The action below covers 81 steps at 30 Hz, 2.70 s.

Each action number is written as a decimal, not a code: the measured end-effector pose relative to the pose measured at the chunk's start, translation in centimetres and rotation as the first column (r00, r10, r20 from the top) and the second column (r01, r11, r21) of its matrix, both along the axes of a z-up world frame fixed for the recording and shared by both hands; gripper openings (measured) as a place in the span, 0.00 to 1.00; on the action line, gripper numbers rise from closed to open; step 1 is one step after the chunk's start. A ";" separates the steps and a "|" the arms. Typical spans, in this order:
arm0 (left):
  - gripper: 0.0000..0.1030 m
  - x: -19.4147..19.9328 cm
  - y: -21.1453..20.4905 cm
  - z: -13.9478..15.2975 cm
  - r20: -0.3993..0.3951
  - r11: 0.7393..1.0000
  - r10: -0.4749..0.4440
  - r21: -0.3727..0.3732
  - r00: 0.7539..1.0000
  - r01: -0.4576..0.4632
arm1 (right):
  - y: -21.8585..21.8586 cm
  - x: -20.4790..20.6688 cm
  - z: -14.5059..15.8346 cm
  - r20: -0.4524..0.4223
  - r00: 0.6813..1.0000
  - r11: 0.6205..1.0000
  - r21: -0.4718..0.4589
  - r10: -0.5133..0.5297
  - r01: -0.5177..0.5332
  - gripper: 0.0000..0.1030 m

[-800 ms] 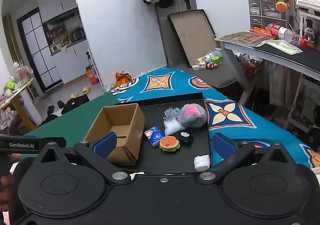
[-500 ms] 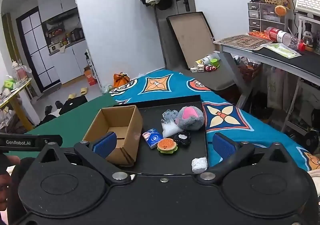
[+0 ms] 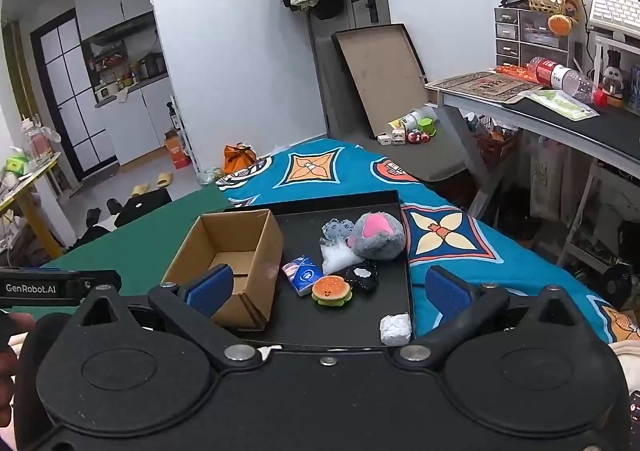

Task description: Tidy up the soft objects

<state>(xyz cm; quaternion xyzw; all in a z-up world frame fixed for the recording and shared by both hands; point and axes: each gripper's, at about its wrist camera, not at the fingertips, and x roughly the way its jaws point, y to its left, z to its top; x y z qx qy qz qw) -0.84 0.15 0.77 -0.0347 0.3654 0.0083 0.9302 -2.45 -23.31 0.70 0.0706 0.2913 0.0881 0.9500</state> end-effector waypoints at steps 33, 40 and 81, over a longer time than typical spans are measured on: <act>0.99 -1.7 0.1 0.4 0.006 1.000 0.002 -0.005 1.000 -0.002 | -0.1 -1.0 0.3 -0.041 0.999 1.000 0.008 -0.002 0.002 1.00; 0.99 -2.0 -0.1 0.8 0.015 1.000 0.000 0.000 1.000 0.000 | -0.3 -1.2 0.2 -0.037 0.999 1.000 0.011 -0.002 0.003 1.00; 0.99 2.4 1.4 -0.6 -0.010 0.999 0.041 0.010 0.999 -0.040 | -1.0 3.8 -2.5 -0.111 0.994 0.998 0.066 0.017 -0.010 1.00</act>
